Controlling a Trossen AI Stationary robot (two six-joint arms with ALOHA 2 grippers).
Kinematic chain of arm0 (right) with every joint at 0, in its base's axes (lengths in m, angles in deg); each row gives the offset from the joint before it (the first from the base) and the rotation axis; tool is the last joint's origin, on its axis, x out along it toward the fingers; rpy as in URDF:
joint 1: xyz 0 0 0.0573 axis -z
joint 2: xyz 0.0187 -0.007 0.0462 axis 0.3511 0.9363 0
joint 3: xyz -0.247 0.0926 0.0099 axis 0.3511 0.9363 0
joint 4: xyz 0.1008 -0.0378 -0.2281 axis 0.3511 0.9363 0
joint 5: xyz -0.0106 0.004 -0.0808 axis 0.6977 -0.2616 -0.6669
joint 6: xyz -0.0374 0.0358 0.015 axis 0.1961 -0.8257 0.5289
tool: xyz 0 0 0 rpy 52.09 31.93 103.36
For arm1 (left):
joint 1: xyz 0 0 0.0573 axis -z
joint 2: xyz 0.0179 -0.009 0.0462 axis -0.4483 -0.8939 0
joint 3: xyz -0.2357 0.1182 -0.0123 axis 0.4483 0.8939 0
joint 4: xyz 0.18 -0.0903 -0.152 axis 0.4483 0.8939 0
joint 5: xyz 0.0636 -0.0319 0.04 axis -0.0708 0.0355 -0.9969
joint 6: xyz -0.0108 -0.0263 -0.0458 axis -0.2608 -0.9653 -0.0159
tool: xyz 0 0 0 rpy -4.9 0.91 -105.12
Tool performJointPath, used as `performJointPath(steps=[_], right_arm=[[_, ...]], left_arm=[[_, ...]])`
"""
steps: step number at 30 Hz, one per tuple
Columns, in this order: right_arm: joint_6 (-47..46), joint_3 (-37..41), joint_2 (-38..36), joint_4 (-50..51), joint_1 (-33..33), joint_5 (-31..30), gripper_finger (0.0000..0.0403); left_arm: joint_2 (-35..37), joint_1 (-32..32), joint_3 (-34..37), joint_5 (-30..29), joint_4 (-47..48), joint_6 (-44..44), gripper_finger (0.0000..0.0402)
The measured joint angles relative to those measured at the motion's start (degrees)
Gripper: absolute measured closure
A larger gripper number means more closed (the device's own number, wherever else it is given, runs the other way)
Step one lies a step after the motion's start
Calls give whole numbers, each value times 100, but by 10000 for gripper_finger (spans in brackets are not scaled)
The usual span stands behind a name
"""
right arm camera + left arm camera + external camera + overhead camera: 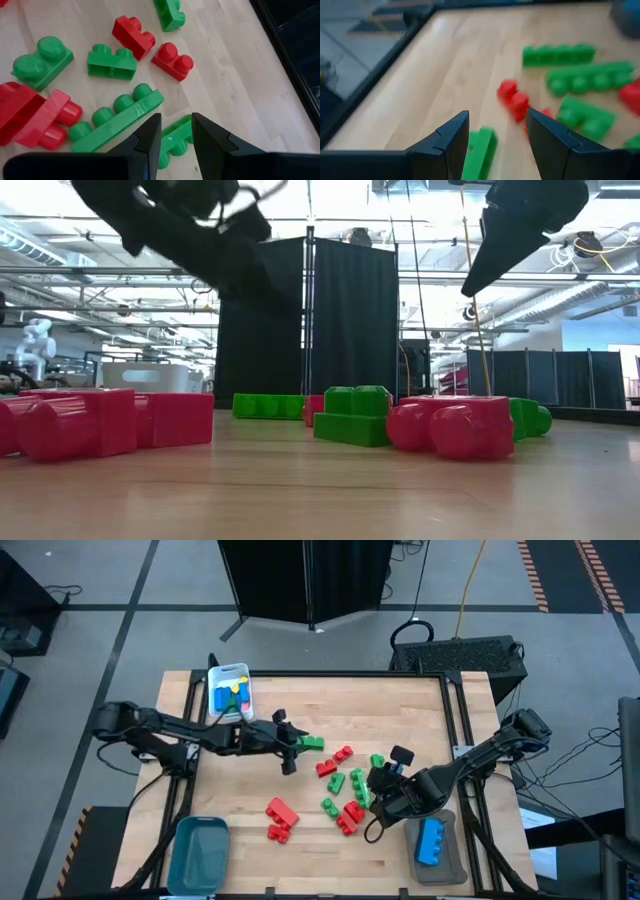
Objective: Sort blocks by size
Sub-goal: Put the green 4 stud gamepiece into the black bin
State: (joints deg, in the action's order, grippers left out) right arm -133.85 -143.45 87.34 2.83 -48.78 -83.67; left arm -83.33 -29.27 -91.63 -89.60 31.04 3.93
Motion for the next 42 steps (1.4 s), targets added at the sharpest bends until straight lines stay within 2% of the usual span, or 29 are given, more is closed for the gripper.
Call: performJointPath(steps=[7,10,13,19,22,27,32,42], right_arm=[[-50,0,0,242,0,221,309],[-62,0,0,265,0,258,309],[-32,0,0,264,0,278,309],[26,0,0,264,0,280,309],[26,0,0,261,2,295,309],[28,0,0,261,0,325,309],[48,0,0,259,0,323,309],[-24,0,177,-12,0,97,309]], left_arm=[[-619,-381,0,-12,-49,-22,214],[-737,-512,0,-20,-63,-151,194],[-826,-603,0,-21,-36,-166,153],[-1207,-644,-2,-56,-68,-70,41],[-1428,-643,-2,-163,-87,186,8],[-1638,-666,-2,-155,-84,506,24],[-1651,-758,-5,165,17,590,52],[-1652,-791,-7,746,181,586,165]])
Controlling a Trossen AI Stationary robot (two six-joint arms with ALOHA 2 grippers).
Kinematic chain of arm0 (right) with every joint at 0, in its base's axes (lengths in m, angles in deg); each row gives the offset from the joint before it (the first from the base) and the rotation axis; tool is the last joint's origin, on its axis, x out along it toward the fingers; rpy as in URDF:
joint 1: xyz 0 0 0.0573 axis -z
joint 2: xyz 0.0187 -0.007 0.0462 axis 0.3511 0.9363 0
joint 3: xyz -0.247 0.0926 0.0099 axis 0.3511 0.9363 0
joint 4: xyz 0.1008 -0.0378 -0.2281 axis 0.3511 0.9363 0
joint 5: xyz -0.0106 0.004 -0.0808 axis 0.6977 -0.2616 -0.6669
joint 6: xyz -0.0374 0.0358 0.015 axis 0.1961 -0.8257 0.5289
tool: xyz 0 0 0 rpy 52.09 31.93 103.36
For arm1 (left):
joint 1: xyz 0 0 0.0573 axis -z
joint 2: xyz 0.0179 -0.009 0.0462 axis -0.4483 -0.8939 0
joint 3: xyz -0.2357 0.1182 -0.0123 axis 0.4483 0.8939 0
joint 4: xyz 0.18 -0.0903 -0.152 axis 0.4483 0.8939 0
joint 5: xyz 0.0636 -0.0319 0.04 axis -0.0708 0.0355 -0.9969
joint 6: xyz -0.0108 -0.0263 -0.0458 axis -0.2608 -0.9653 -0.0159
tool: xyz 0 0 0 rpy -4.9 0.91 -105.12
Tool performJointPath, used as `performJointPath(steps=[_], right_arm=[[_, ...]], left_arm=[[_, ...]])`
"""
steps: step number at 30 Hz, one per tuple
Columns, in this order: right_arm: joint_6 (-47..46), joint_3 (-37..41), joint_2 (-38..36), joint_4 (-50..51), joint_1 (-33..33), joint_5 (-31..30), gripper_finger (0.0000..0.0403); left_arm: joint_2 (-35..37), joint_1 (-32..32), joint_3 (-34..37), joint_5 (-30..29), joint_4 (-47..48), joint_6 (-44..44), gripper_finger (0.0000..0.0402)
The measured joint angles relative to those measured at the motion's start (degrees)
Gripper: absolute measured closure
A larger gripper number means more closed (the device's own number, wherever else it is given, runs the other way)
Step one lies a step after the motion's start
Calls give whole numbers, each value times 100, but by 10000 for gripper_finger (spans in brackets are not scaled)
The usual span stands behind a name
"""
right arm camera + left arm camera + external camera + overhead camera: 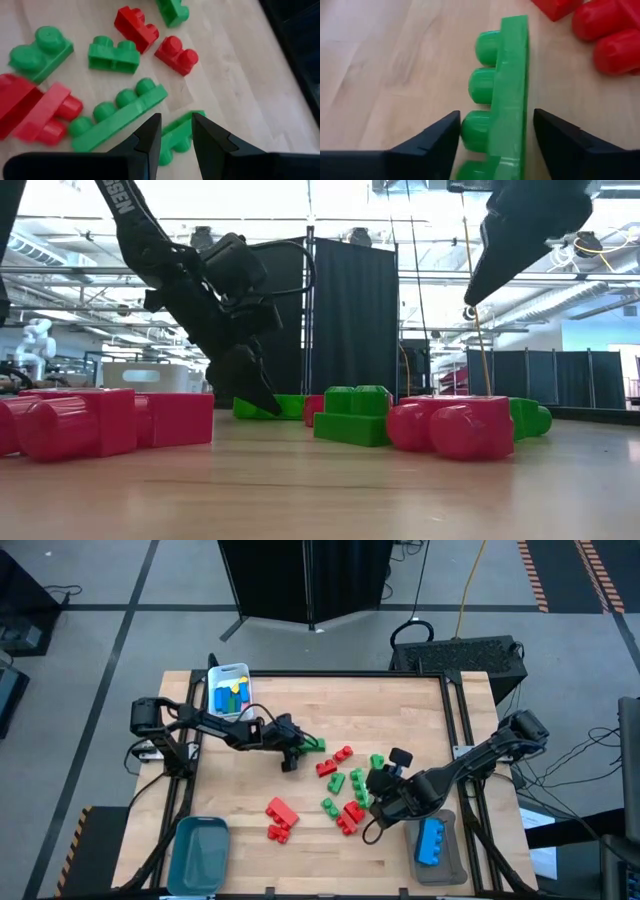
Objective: Sort blocks by size
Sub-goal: Put the green 4 stud gamepiece into the black bin
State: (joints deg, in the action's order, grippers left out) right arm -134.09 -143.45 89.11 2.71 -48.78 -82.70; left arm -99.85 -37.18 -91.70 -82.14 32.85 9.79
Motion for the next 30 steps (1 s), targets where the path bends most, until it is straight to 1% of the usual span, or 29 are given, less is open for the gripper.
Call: performJointPath(steps=[4,7,13,15,19,21,26,30], right_arm=[[1,0,302,-95,0,-246,309],[35,1,548,-214,2,-270,309],[330,7,884,-517,48,-289,309],[474,7,900,-543,35,-425,309],[474,7,677,-372,-142,-1098,309],[463,7,466,-344,-231,-1297,309],[371,6,25,-323,-388,-1309,309],[171,4,-178,-158,-541,-1308,309]], left_arm=[[-1,0,0,69,-3,0,211],[-1,0,0,67,-45,2,240],[22,0,0,65,-263,4,282],[67,4,-39,63,-259,21,292],[208,50,-115,60,-227,44,310],[293,94,-149,58,-276,44,317],[623,242,-141,56,-181,45,328],[778,330,-144,-11,-166,39,331]])
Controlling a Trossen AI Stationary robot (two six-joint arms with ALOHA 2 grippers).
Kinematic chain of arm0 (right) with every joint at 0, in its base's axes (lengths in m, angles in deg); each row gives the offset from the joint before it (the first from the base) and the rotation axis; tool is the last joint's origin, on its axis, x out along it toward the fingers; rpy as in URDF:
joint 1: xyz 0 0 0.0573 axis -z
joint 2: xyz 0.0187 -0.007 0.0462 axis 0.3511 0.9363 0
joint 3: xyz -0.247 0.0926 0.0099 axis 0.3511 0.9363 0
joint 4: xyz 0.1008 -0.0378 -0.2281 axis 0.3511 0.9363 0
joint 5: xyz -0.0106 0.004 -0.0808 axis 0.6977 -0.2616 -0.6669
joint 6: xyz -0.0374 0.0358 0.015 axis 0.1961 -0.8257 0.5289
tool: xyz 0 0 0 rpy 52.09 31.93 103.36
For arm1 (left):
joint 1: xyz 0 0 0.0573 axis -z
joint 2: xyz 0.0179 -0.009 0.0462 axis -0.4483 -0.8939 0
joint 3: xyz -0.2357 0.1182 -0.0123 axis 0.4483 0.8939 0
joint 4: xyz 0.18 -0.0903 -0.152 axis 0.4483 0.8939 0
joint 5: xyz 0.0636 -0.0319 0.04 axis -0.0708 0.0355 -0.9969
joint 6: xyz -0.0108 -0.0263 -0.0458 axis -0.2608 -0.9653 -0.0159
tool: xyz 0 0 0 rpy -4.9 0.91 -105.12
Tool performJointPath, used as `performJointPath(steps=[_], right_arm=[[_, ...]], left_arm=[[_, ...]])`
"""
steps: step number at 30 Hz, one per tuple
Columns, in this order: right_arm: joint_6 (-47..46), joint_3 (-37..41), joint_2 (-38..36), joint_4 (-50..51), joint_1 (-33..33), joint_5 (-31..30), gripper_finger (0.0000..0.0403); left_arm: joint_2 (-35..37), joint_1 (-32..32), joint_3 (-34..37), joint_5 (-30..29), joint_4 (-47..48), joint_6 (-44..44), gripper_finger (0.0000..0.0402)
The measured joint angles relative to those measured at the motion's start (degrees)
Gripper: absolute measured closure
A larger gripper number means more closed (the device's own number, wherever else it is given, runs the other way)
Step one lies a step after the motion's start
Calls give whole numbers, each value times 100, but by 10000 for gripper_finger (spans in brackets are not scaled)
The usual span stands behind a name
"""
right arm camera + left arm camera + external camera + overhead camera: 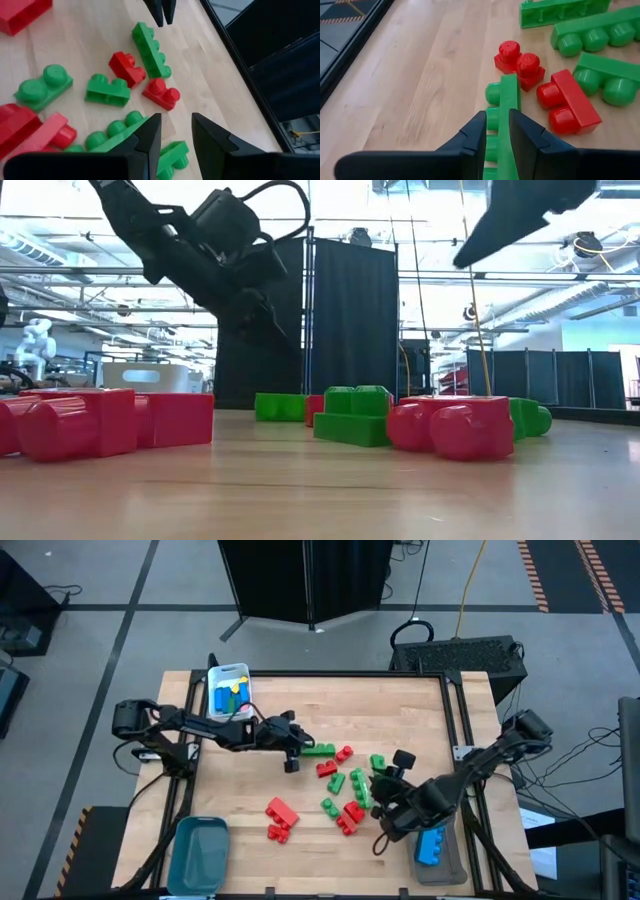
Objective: Sort blocks by size
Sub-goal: Put the green 4 stud gamepiece into the black bin
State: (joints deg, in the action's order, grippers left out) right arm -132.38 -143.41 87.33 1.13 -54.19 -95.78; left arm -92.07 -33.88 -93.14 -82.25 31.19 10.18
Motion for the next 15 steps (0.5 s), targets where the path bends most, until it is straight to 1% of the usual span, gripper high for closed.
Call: performJointPath(steps=[2,5,8,11,15], right_arm=[[-143,0,-36,174,-73,4,309],[-430,0,-36,436,-143,23,309],[-695,0,-36,643,-178,56,309],[-771,0,-36,727,-178,214,309],[-756,0,-36,692,-178,455,309]], left_arm=[[4,46,0,-23,39,26,331],[-30,129,2,-234,135,118,330],[-51,170,4,-281,147,113,311],[-51,181,4,-287,96,-80,265],[-49,117,6,-287,5,-489,172]])
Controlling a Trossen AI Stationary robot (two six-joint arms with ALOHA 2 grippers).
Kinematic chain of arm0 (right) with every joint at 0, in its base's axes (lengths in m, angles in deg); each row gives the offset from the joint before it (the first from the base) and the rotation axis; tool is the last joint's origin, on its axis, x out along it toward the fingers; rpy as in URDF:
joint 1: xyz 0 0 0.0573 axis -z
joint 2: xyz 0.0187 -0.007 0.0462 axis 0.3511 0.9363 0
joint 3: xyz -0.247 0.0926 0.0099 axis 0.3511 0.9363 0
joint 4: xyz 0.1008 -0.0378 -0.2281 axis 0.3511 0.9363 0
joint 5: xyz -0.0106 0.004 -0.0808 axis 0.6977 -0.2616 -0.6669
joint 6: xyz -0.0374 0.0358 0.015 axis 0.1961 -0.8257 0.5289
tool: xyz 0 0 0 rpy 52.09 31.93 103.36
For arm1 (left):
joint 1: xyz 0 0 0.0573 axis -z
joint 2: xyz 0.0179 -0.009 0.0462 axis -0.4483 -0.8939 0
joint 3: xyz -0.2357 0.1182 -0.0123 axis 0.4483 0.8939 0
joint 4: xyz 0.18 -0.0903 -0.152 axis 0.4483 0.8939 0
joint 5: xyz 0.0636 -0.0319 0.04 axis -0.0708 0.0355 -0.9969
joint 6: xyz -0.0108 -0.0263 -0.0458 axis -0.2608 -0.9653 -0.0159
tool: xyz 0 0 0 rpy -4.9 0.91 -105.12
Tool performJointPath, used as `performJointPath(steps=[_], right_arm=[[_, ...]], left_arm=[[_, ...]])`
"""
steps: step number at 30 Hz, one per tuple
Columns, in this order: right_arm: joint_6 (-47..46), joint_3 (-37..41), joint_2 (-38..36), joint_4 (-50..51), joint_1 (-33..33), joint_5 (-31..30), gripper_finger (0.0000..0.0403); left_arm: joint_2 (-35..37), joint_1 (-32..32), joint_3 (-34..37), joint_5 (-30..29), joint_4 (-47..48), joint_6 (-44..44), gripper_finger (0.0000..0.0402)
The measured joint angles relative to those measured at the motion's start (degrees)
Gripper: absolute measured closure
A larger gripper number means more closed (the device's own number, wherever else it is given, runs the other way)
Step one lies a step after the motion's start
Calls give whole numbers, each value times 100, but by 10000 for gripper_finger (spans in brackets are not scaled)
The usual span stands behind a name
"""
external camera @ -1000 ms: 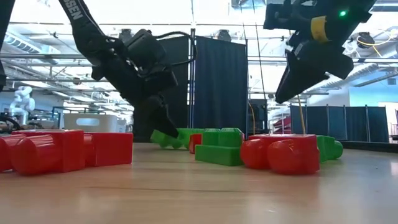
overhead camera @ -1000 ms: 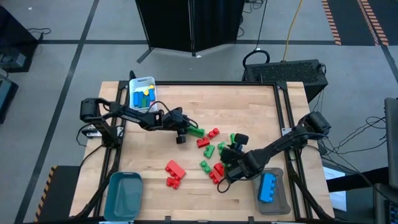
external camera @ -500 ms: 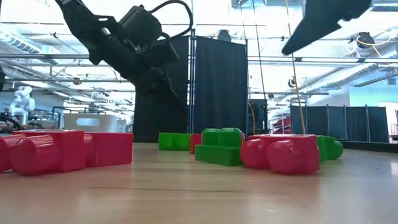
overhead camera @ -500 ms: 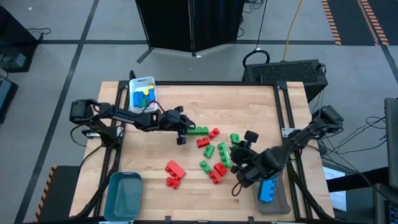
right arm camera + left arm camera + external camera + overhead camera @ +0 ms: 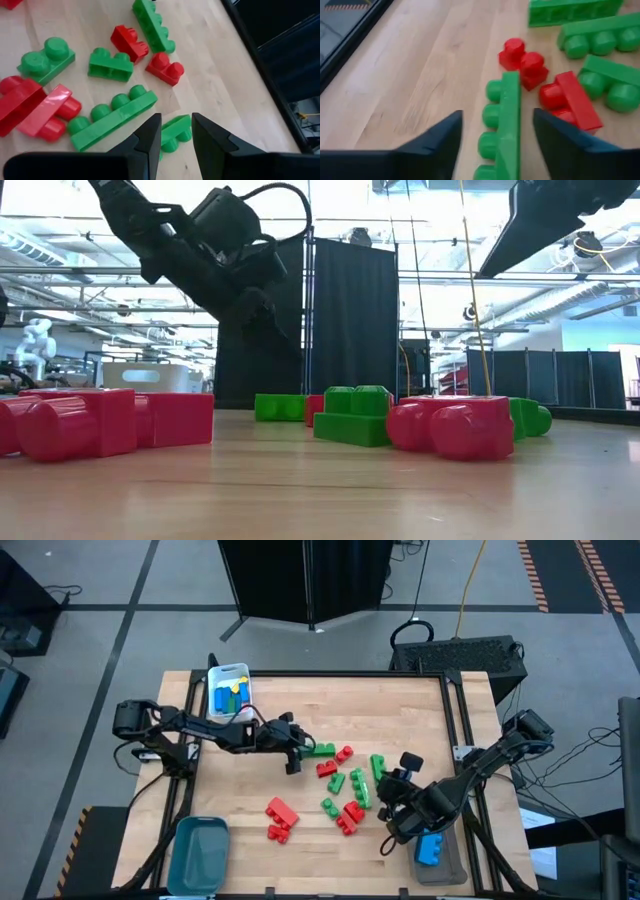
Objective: Sort blocks by size
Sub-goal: Put the green 4 stud gamepiece into the black bin
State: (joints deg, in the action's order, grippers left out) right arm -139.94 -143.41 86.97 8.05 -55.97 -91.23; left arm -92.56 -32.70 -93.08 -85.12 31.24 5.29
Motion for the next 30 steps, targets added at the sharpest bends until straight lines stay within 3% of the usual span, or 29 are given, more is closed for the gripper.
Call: performJointPath(steps=[5,8,14,22,30], right_arm=[[127,0,0,-60,-15,249,302],[528,32,0,-440,-15,680,287],[1649,599,2,-2068,82,1356,243],[1785,1631,2,-3408,402,1159,196],[2125,2127,2,-4730,571,1385,189]], left_arm=[[-248,-168,1,41,-70,-136,52],[-517,-267,1,182,-157,-112,10],[-905,-430,1,586,-396,-109,35],[-957,-489,3,1094,-442,-57,72],[-1144,-512,3,1099,-646,6,93]])
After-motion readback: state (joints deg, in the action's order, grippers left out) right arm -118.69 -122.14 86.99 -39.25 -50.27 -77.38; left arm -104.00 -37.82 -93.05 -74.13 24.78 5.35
